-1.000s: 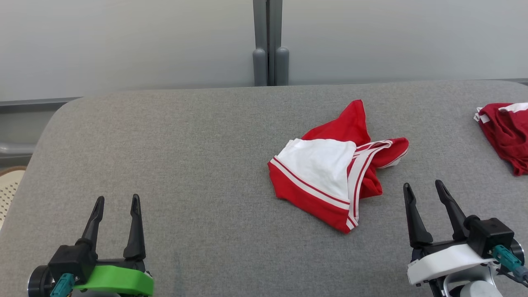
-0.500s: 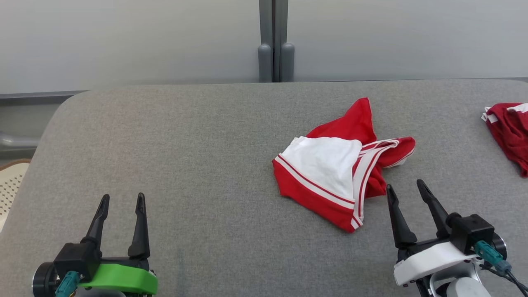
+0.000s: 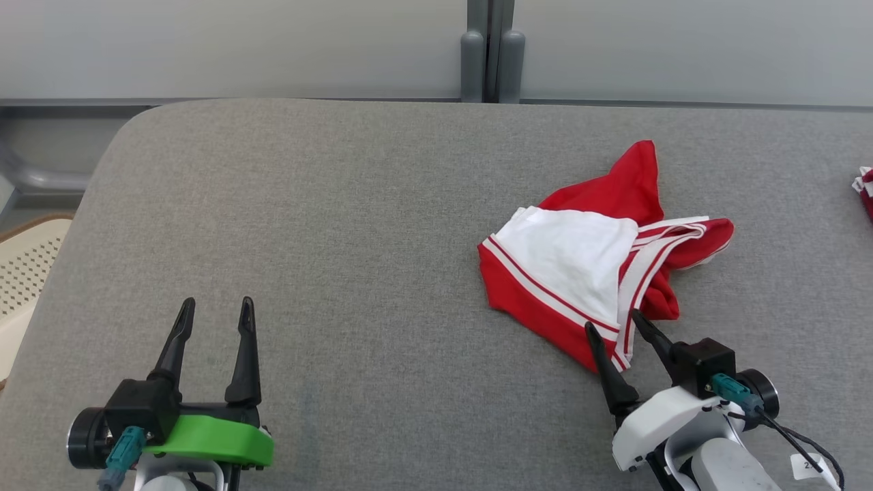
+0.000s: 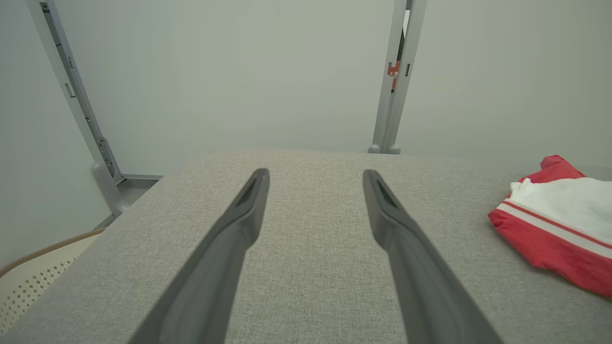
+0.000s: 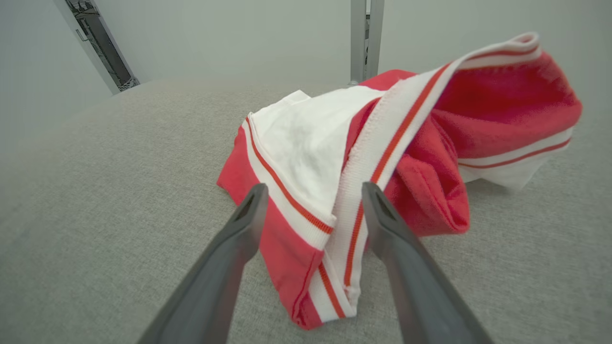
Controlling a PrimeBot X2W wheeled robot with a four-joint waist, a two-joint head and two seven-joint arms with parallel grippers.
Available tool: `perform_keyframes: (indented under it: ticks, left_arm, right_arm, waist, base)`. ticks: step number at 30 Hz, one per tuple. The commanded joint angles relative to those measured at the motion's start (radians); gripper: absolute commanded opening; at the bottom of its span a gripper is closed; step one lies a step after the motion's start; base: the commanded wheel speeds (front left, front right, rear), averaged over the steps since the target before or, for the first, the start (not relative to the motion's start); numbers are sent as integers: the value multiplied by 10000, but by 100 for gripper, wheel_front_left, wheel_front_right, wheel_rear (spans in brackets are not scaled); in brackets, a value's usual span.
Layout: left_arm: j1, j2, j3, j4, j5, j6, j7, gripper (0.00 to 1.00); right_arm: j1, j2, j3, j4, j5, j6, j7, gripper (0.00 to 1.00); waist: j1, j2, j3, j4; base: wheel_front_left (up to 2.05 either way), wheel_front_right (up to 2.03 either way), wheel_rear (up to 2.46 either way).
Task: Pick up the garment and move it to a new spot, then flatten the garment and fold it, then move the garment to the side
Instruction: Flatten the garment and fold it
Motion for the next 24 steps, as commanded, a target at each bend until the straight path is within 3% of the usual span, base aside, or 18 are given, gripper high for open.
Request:
perform_keyframes:
  ticks: [1,5,6,7,8,15,24]
  left_arm:
    - [-196,-42,1,6,10,-15,-29,100]
    - [-370,-94,-13,52,80,-35,-29,100]
    - [-407,-107,-19,68,94,-42,-29,100]
    - [-443,-120,-5,74,96,-41,-29,100]
    - [-474,-132,5,91,105,-47,-29,100]
    - [-497,-197,39,229,182,-89,-29,100]
    - [-405,-274,71,322,250,-111,-29,100]
  right_arm:
    - [-228,-43,65,326,-64,1,-83,100]
    - [-638,3,243,1163,75,1,-212,100]
    - [-725,23,324,1322,133,1,-256,65]
    - [-782,26,413,1428,166,1,-281,15]
    - [-846,20,504,1559,217,1,-301,0]
    - [-1293,133,1030,1458,329,1,-438,0]
    - [-1874,377,2689,468,193,1,-436,0]
  waist:
    - [0,0,252,222]
    - [0,0,477,416]
    - [0,0,520,464]
    - [0,0,539,494]
    - [0,0,557,538]
    - [0,0,417,735]
    - [0,0,199,824]
  base:
    - [0,0,0]
    - [0,0,0]
    - [0,0,0]
    - [0,0,0]
    - [0,0,0]
    - [0,0,0]
    - [0,0,0]
